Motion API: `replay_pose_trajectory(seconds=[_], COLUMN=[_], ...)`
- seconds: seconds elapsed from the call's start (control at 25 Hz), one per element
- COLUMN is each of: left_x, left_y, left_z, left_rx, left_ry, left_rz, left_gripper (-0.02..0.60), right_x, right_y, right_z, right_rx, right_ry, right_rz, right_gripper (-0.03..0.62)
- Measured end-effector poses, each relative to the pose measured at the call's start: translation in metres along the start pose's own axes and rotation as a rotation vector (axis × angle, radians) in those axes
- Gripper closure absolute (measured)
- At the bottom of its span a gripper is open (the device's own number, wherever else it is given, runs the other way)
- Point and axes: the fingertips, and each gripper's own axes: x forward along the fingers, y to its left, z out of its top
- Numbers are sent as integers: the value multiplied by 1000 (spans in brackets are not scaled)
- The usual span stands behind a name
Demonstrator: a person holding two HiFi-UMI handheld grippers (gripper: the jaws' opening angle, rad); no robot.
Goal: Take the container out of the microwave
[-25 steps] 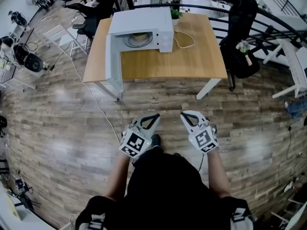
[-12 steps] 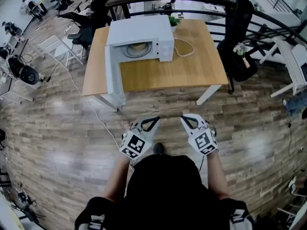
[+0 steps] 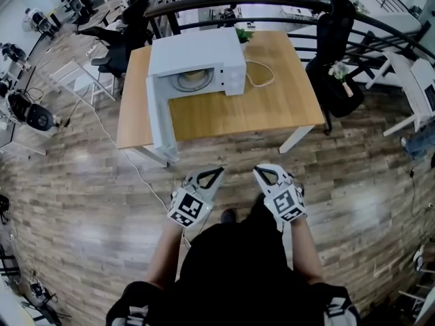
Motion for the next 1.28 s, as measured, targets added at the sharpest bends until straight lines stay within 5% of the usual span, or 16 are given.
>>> replay_pose_trajectory(seconds=[0.52, 1.28], left_x=[57, 117], left_y=[53, 110], left_z=[20, 39], left_rx=[-14, -92], left_ry=[18, 100], left_rz=[87, 325], left_gripper=[580, 580], right_x=[36, 86], right_y=[-83, -171], right_z=[8, 7], right_rx=[-40, -149], right_ry=[-42, -110], right_rz=[73, 277], right_gripper=[595, 595])
